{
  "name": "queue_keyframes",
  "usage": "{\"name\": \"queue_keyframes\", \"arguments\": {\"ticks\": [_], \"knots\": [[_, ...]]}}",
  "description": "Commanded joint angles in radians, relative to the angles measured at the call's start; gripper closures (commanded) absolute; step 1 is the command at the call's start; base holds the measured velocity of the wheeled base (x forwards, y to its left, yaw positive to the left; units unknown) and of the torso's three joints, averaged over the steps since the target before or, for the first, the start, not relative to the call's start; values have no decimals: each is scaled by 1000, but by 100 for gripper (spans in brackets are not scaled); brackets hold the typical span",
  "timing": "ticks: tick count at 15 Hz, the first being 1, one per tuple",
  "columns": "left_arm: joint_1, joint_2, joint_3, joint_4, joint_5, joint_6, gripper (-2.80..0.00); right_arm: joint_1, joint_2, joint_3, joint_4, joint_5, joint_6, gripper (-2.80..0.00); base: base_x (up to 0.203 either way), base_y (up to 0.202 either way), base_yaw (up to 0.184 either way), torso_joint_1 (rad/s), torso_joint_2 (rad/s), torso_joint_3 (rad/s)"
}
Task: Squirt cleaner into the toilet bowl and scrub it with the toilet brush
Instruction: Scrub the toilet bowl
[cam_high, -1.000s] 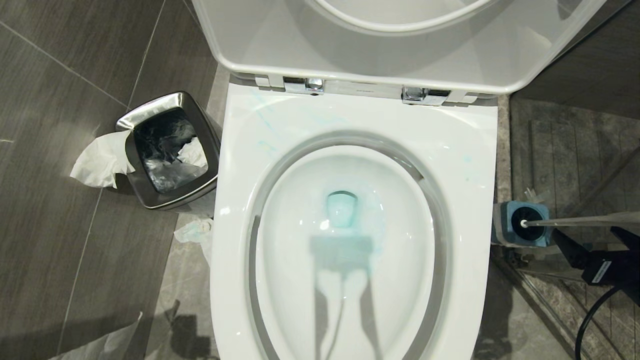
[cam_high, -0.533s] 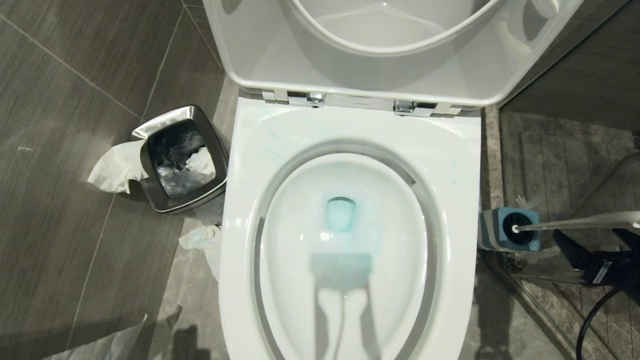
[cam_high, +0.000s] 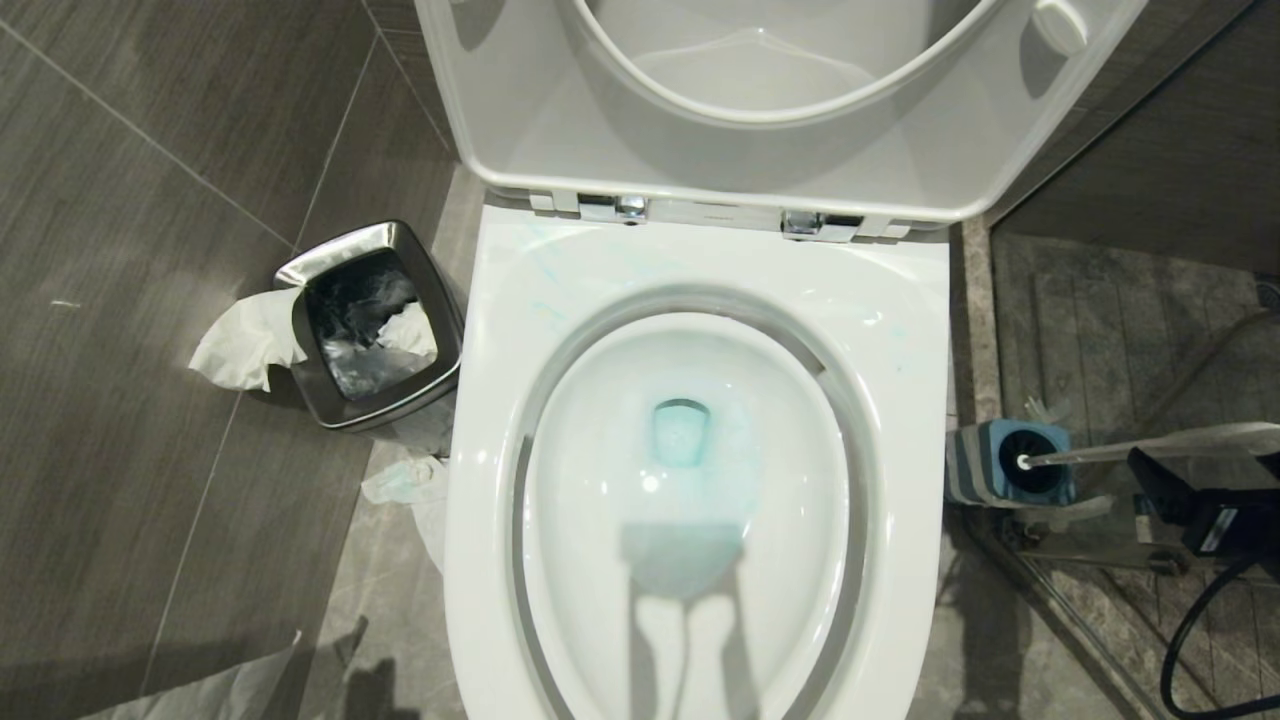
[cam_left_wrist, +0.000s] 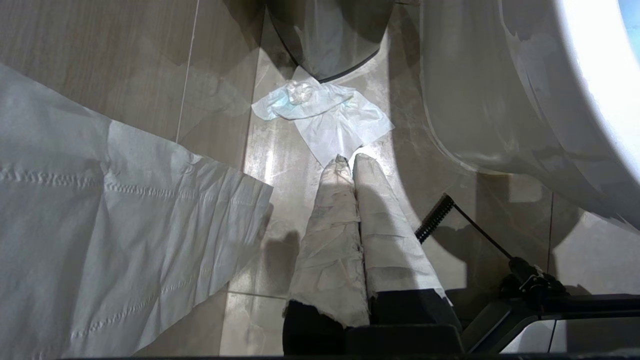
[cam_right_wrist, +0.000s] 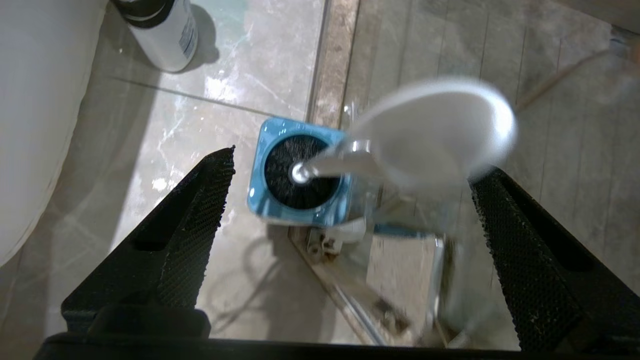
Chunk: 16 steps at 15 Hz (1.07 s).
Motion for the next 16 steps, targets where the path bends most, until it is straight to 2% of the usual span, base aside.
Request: {"name": "queue_keyframes", "arguments": {"ticks": [1, 7, 16], "knots": [[0, 0, 2, 0, 0, 0, 0, -2, 58, -36, -9, 3, 1, -280, 0, 0, 0, 0, 0, 0], [0, 0, 2, 0, 0, 1, 0, -2, 161, -97, -9, 143, 6, -280, 0, 0, 0, 0, 0, 0], [0, 0, 2, 0, 0, 1, 0, -2, 187, -189, -9, 146, 7, -280, 0, 0, 0, 0, 0, 0]]}}
